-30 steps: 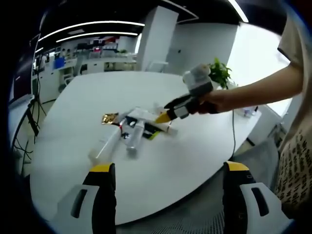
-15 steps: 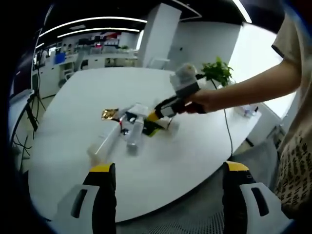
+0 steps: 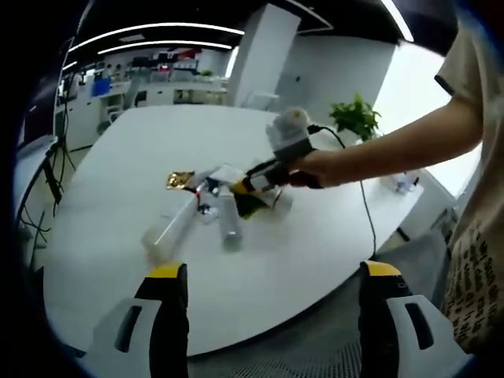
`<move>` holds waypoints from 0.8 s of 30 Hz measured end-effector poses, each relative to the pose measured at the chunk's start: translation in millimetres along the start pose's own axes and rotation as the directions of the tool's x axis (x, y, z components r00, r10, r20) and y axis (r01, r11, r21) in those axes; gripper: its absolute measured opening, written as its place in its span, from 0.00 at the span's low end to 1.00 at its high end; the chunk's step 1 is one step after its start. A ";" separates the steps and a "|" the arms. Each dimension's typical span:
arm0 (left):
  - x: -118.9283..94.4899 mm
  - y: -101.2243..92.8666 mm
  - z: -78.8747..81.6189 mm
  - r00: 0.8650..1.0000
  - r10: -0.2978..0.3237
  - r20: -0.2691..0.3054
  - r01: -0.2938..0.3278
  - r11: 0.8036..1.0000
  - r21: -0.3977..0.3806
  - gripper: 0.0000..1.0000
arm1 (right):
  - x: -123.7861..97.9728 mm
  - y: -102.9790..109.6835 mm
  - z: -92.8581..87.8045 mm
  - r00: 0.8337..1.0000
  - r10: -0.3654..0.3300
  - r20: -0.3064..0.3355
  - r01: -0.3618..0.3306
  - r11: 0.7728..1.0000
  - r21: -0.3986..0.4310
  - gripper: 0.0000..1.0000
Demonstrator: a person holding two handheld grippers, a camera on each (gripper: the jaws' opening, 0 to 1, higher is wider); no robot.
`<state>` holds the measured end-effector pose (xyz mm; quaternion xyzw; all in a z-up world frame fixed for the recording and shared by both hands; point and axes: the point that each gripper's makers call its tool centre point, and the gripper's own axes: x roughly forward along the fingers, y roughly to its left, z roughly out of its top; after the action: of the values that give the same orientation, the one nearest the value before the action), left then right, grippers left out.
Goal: Arrange the skincare products in the storage area until every visible bottle or jar stands upright without overlapping.
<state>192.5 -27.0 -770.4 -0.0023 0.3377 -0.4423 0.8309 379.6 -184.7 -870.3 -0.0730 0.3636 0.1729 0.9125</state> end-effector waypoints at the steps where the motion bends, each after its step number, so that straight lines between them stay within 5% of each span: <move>1: 0.0 0.2 0.0 1.000 0.000 0.000 0.000 1.000 -0.001 0.88 | -0.3 0.0 -0.5 1.000 -0.004 -0.002 0.004 1.000 0.007 0.37; 24: -0.4 0.9 -1.2 1.000 0.008 -0.005 -0.008 1.000 0.018 0.88 | -15.4 -1.7 3.5 0.999 -0.038 0.035 0.036 0.997 0.071 0.32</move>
<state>192.4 -25.8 -771.4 0.0077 0.3359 -0.4419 0.8318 372.1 -189.4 -857.1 -0.0446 0.3512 0.1445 0.9240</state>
